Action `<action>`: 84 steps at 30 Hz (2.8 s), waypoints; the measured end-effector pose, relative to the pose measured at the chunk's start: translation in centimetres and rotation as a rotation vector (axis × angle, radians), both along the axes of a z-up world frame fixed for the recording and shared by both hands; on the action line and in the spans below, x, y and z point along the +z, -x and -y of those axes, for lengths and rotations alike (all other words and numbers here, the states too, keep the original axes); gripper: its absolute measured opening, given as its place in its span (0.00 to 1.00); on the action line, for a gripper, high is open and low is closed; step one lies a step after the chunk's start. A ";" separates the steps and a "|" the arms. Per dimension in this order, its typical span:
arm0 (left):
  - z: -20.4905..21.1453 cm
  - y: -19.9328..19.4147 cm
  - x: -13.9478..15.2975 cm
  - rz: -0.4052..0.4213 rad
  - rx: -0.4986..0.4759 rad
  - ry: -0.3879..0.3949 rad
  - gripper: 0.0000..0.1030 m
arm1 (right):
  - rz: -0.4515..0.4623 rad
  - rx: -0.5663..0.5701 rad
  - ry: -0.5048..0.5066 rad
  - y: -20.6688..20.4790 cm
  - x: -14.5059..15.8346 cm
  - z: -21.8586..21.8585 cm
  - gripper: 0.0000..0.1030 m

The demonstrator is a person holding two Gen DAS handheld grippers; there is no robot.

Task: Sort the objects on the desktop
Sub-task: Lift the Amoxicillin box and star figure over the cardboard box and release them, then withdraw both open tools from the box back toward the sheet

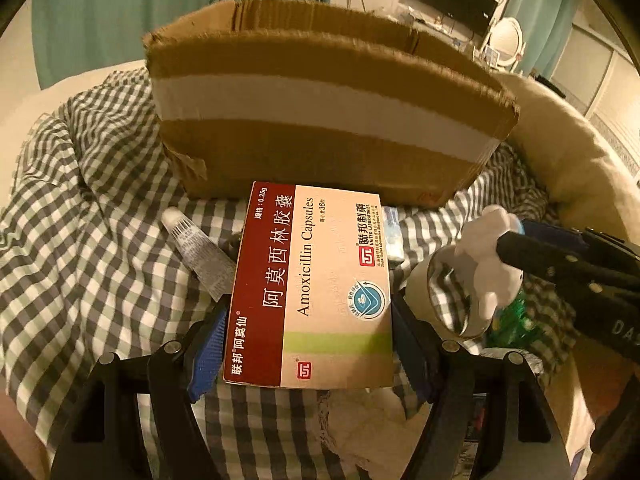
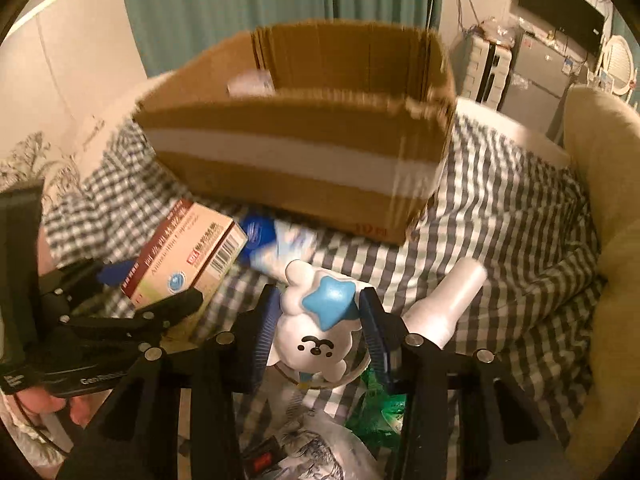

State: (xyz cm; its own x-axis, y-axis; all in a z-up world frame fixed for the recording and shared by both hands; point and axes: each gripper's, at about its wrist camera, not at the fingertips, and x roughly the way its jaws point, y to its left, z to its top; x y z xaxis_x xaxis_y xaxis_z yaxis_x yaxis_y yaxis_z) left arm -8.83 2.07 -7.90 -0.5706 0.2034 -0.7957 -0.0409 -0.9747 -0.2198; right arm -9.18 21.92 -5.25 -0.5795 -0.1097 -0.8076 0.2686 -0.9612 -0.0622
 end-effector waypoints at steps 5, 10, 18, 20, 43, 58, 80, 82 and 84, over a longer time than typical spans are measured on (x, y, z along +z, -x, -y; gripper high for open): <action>-0.5 -0.3 2.3 -0.055 0.024 -0.011 0.74 | -0.047 -0.012 0.044 -0.5 2.8 0.6 0.40; -0.3 -0.5 5.7 -0.127 0.042 -0.002 0.74 | -0.112 0.009 0.074 -1.8 6.1 2.1 0.40; 1.9 1.1 12.1 -0.240 0.081 -0.022 0.74 | -0.213 0.025 0.115 -2.0 11.9 3.2 0.40; 1.9 2.1 13.8 -0.266 0.073 -0.005 0.74 | -0.228 0.016 0.124 -1.4 13.0 3.1 0.40; 1.1 19.0 12.5 -0.224 0.099 0.074 0.74 | -0.140 -0.071 0.115 17.8 13.0 1.1 0.40; 1.7 19.4 10.7 -0.145 0.154 0.053 0.93 | -0.175 -0.133 0.096 18.3 12.0 -0.4 0.72; 3.9 4.2 12.4 -0.216 0.097 0.135 1.00 | -0.174 -0.013 0.104 2.5 13.6 0.6 0.74; 3.9 2.9 11.0 -0.197 0.087 0.136 1.00 | -0.159 -0.006 0.084 1.7 12.3 0.9 0.74; 3.8 2.0 9.5 -0.174 0.069 0.122 1.00 | -0.137 0.004 0.071 1.3 11.1 1.4 0.74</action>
State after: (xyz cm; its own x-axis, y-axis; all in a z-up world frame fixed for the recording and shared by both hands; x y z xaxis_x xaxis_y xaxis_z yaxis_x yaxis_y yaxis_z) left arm -10.78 -1.72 1.60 -0.7105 0.0677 -0.7004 -0.0005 -0.9954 -0.0957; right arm -10.49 20.54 5.81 -0.6829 -0.1665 -0.7113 0.2659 -0.9635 -0.0298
